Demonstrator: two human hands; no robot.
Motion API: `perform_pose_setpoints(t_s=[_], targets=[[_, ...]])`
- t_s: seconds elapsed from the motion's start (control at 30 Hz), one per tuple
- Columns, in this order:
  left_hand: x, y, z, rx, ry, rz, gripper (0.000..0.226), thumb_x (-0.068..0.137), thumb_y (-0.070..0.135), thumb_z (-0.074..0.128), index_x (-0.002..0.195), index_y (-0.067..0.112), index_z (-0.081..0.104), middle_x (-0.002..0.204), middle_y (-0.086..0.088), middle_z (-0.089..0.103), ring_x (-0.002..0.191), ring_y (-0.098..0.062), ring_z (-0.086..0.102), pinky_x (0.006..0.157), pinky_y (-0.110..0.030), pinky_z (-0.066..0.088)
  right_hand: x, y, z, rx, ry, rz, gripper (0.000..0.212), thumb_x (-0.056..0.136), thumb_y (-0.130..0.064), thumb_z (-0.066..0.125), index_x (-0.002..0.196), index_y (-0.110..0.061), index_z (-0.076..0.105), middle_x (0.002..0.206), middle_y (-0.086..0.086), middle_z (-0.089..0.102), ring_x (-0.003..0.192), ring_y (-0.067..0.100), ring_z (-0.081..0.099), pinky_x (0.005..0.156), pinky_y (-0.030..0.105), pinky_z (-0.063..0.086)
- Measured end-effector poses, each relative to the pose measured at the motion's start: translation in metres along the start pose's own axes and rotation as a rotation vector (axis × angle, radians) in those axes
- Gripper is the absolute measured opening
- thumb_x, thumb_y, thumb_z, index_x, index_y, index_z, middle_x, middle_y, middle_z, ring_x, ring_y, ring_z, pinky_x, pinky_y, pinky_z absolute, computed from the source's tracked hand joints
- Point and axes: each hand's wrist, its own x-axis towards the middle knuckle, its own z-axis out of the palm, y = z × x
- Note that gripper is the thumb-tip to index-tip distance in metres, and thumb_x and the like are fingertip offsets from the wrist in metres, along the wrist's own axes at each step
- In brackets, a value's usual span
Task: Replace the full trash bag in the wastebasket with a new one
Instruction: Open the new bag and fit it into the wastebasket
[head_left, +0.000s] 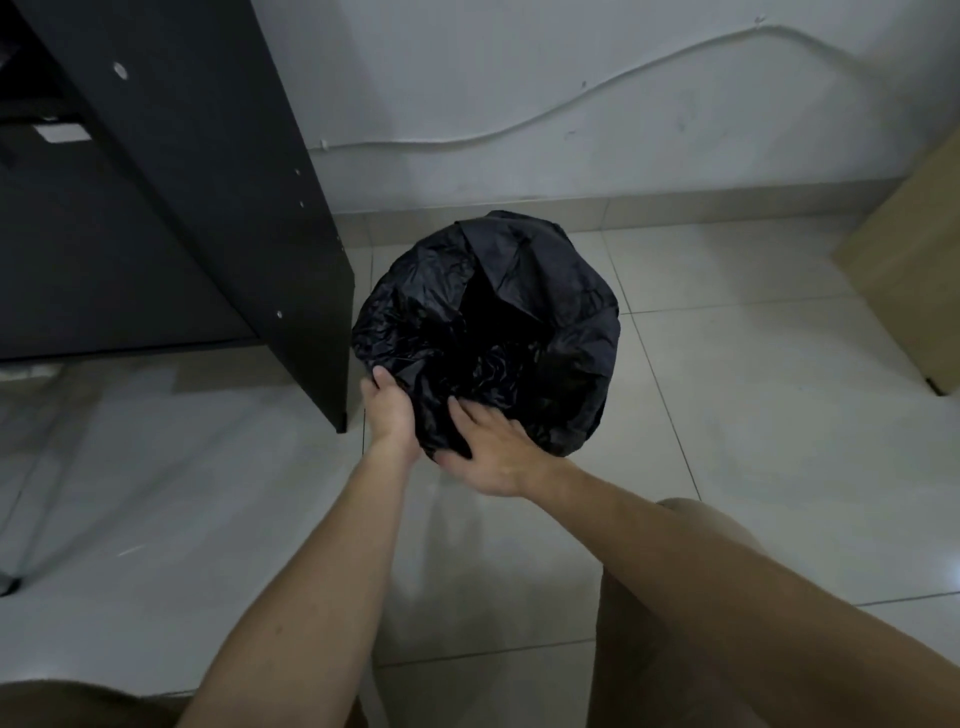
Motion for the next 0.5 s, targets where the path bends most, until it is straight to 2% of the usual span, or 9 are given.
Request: perform_pose_setpoints(t_s=[0.1,0.17,0.23,0.3,0.37,0.4,0.47,0.5], targets=[[0.005,-0.002,-0.004,0.018,-0.014,0.005,0.054,0.108,0.044,0.027,0.159,0.026,0.02,0.16,-0.007,0.032,0.143,-0.031,0.037,0.115,-0.049,0.033,0.021,0.008,-0.008,-0.006,0.101,0.036,0.08,0.093,-0.063,0.019,0.159,-0.02,0.007,0.167,0.0,0.006,0.152,0.019,0.003,0.12,0.045,0.01],[0.009,-0.008,-0.006,-0.001,-0.031,-0.005,0.055,0.107,0.046,0.029,0.158,0.028,0.021,0.16,-0.006,0.032,0.144,-0.03,0.035,0.116,-0.048,0.033,0.038,0.016,-0.003,-0.08,0.003,0.106,0.073,0.098,-0.061,0.012,0.16,-0.022,0.003,0.167,-0.001,-0.004,0.153,0.019,-0.006,0.121,0.046,0.004],[0.011,-0.014,-0.009,-0.021,-0.051,0.0,0.052,0.107,0.047,0.032,0.156,0.03,0.026,0.158,-0.004,0.037,0.141,-0.027,0.039,0.112,-0.044,0.037,0.055,0.023,0.006,-0.093,-0.167,0.228,0.074,0.098,-0.064,0.008,0.16,-0.024,-0.001,0.167,-0.001,-0.012,0.152,0.021,-0.012,0.121,0.05,-0.001],[0.01,-0.019,-0.011,-0.039,-0.065,0.004,0.051,0.106,0.046,0.034,0.155,0.032,0.028,0.155,-0.001,0.039,0.139,-0.024,0.041,0.107,-0.039,0.04,0.066,0.028,0.013,-0.047,-0.295,0.337,0.075,0.098,-0.066,0.007,0.16,-0.025,-0.001,0.167,0.0,-0.009,0.153,0.024,-0.011,0.121,0.054,0.0],[0.01,-0.02,-0.012,-0.026,-0.098,0.03,0.051,0.106,0.046,0.035,0.155,0.033,0.028,0.154,0.001,0.041,0.138,-0.022,0.042,0.105,-0.036,0.041,0.07,0.03,0.015,-0.044,-0.325,0.358,0.073,0.099,-0.063,0.008,0.16,-0.022,0.008,0.167,0.004,0.003,0.153,0.028,0.0,0.12,0.055,0.007],[0.01,-0.02,-0.012,-0.022,-0.119,0.048,0.051,0.106,0.045,0.035,0.155,0.033,0.028,0.152,0.002,0.042,0.136,-0.021,0.044,0.104,-0.035,0.041,0.07,0.029,0.012,-0.051,-0.28,0.341,0.071,0.1,-0.059,0.011,0.158,-0.019,0.021,0.164,0.007,0.017,0.151,0.031,0.014,0.118,0.055,0.015],[0.01,-0.016,-0.009,-0.003,-0.159,0.097,0.047,0.106,0.042,0.035,0.152,0.031,0.033,0.143,0.004,0.048,0.128,-0.018,0.049,0.099,-0.032,0.044,0.063,0.024,0.003,-0.17,-0.05,0.257,0.062,0.101,-0.052,0.021,0.137,-0.013,0.054,0.142,0.014,0.051,0.131,0.035,0.047,0.106,0.05,0.035],[0.01,-0.013,-0.007,0.018,-0.169,0.12,0.045,0.107,0.041,0.034,0.151,0.03,0.036,0.139,0.005,0.049,0.125,-0.017,0.05,0.096,-0.031,0.044,0.06,0.024,-0.001,-0.289,0.083,0.2,0.058,0.1,-0.051,0.026,0.128,-0.013,0.06,0.132,0.014,0.057,0.123,0.035,0.053,0.101,0.048,0.039]])
